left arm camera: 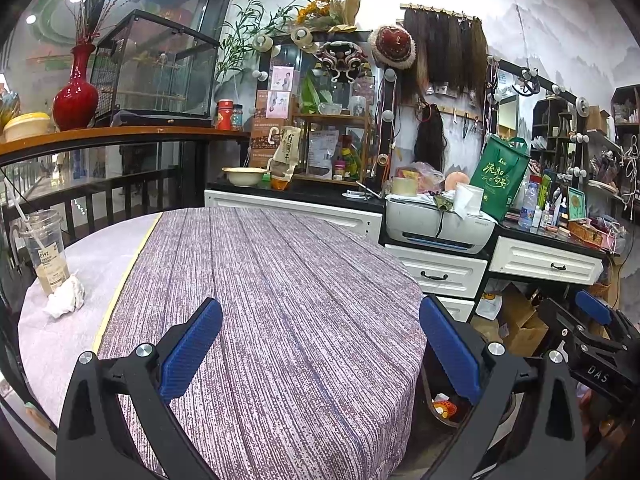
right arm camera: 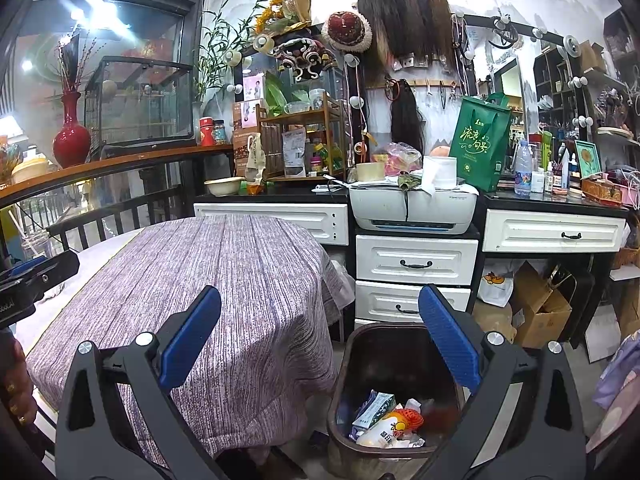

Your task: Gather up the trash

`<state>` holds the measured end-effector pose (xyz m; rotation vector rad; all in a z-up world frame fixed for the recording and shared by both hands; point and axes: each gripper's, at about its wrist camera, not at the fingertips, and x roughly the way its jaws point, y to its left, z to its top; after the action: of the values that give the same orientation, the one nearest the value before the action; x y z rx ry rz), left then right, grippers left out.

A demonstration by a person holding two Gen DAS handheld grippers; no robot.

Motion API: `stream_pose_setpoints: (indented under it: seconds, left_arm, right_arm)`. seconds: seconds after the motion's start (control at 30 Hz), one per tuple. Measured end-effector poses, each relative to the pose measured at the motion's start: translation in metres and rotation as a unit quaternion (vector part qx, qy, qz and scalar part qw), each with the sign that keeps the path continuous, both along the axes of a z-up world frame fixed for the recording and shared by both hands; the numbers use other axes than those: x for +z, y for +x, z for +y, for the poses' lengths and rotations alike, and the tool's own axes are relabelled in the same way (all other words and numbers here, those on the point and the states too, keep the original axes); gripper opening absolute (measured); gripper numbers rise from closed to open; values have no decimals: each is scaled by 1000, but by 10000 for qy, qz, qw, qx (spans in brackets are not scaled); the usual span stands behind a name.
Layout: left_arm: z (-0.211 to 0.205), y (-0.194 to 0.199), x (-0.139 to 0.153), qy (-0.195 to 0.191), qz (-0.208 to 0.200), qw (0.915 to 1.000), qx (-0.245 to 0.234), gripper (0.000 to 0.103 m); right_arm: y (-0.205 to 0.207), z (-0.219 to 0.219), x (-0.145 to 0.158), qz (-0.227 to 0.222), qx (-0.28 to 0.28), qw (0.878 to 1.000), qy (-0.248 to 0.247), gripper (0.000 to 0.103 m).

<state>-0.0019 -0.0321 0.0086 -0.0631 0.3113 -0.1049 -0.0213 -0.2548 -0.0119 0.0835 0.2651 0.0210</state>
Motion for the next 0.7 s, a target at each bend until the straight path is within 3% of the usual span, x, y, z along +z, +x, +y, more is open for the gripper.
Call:
stream_pose_setpoints:
  seconds: [0.7]
  left_arm:
    - [-3,-2,2,69,-7,9999,78,98]
  right_arm:
    - [0,1,-1,0,7,10000,6,97]
